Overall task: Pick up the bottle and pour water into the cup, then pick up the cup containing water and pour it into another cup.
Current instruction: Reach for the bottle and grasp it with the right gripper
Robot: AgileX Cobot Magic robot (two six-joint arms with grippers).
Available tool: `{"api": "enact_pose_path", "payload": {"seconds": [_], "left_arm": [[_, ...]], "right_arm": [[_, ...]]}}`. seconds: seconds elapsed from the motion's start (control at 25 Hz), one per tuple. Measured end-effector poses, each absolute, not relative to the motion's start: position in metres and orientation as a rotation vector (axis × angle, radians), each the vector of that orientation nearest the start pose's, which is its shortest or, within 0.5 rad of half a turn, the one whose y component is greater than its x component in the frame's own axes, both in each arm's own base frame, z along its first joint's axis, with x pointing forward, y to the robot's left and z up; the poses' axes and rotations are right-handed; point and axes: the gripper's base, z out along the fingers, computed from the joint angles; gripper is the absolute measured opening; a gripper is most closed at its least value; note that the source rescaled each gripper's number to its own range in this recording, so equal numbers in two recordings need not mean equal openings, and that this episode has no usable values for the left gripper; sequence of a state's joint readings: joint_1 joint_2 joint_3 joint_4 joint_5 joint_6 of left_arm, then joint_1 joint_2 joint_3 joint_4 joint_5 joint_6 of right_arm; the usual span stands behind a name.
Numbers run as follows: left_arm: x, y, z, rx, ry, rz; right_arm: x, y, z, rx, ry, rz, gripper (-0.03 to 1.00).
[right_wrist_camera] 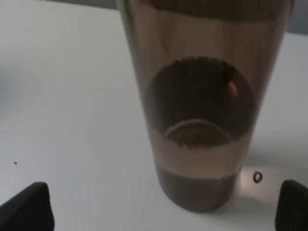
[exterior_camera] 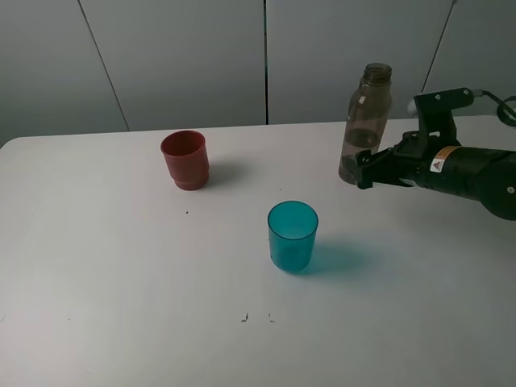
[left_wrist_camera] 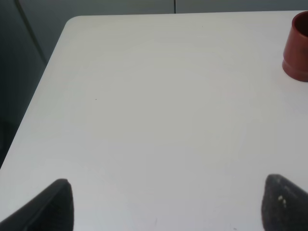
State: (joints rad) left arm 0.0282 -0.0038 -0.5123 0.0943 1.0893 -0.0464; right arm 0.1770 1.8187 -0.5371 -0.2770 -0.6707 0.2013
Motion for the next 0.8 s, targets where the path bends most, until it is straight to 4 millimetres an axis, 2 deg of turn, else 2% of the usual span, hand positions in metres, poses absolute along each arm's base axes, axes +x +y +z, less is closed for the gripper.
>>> {"api": "enact_pose_path", "payload": {"seconds": [0.32,0.8], "left_arm": [[-0.009,0.007,0.279,-0.084,2.053,0.102],[-0.009,0.007,0.279,-0.084,2.053,0.102]], "right_arm": [[0.292,0.067,0.095,-0.312,2.086,0.26,1.0],[0.299,0.066,0.078,-0.264,1.972,0.247,1.0]]}}
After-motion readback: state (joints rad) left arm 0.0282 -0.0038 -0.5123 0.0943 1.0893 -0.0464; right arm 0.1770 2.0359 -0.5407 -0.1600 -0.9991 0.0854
